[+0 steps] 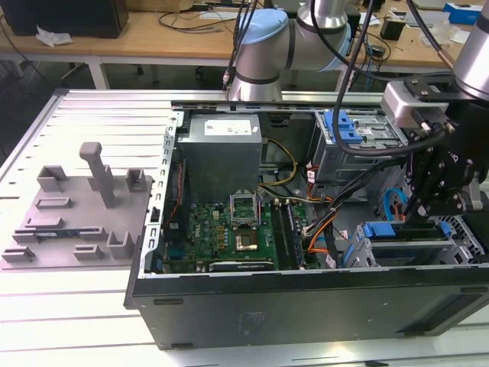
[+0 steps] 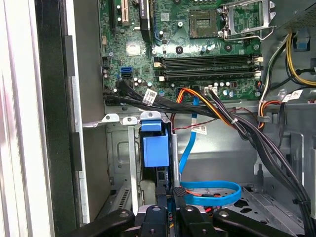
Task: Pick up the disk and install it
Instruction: 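Insert the second disk wire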
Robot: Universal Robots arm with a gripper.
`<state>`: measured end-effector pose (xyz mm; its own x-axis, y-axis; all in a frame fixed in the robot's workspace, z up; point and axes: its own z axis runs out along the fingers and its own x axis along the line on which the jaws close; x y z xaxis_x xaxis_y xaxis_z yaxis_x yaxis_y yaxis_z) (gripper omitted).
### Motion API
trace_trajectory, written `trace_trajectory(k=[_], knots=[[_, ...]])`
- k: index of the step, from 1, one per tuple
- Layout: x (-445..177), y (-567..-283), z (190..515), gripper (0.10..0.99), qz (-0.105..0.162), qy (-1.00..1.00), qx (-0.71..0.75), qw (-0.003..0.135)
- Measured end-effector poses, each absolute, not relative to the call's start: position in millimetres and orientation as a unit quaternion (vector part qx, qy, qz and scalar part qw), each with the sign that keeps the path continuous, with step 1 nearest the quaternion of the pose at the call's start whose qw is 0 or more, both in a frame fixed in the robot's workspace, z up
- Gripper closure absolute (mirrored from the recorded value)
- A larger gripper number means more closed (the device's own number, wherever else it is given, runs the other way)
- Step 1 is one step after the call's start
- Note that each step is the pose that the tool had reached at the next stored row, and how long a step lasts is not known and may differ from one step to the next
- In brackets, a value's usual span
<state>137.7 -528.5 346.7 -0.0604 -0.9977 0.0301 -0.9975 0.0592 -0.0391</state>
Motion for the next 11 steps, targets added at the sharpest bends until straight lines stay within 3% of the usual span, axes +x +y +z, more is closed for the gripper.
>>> trace_trajectory(k=[11], knots=[[137.8,-529.5,345.8,0.925,-0.025,0.727,-0.686,0.002]])
